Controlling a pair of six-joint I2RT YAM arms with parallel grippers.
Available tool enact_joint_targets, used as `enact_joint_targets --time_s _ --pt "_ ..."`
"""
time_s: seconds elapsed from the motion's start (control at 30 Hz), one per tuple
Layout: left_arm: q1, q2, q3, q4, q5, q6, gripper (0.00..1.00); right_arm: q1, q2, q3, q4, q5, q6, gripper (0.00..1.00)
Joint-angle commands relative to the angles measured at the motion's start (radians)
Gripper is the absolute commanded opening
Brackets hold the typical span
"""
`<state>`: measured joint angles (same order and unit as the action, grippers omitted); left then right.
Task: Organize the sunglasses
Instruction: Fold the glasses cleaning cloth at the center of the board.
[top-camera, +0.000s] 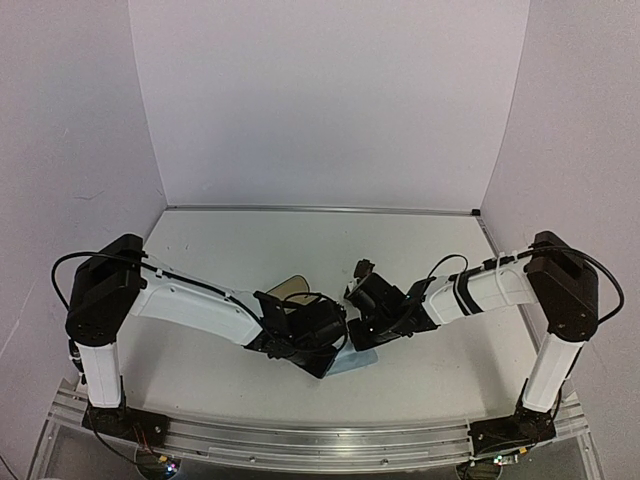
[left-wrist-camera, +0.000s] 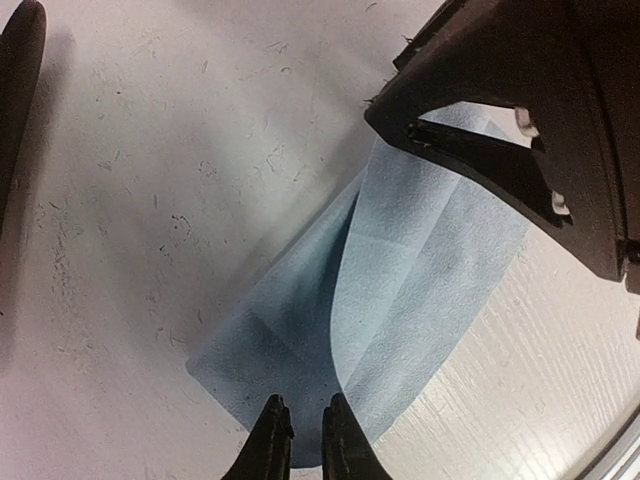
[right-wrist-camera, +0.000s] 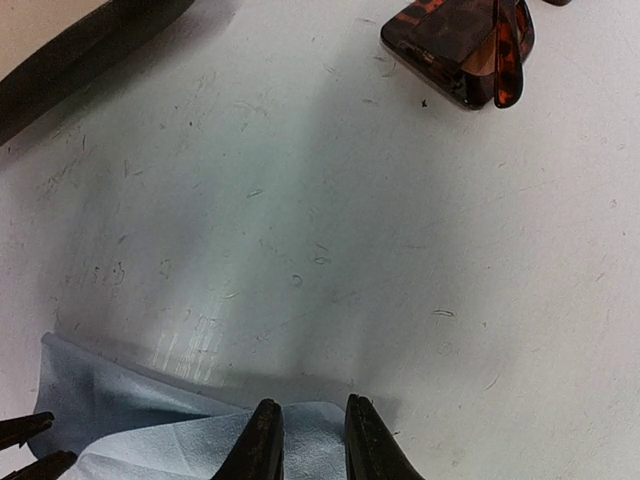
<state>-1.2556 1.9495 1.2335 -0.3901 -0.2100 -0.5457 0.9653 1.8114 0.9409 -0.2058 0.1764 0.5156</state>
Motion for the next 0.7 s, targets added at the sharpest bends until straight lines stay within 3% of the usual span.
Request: enact_joint_targets --time_s 0.0,0.67 --pt "-0.009 -0.031 0.008 0.036 0.006 0.023 0.12 0.003 -0.053 0.000 0.017 0.023 0.012 0.23" --pt "-0.024 -0.040 -0.012 0.058 0.014 0.032 0.12 0.003 -0.083 0.024 -0.011 0.042 0.008 0.23"
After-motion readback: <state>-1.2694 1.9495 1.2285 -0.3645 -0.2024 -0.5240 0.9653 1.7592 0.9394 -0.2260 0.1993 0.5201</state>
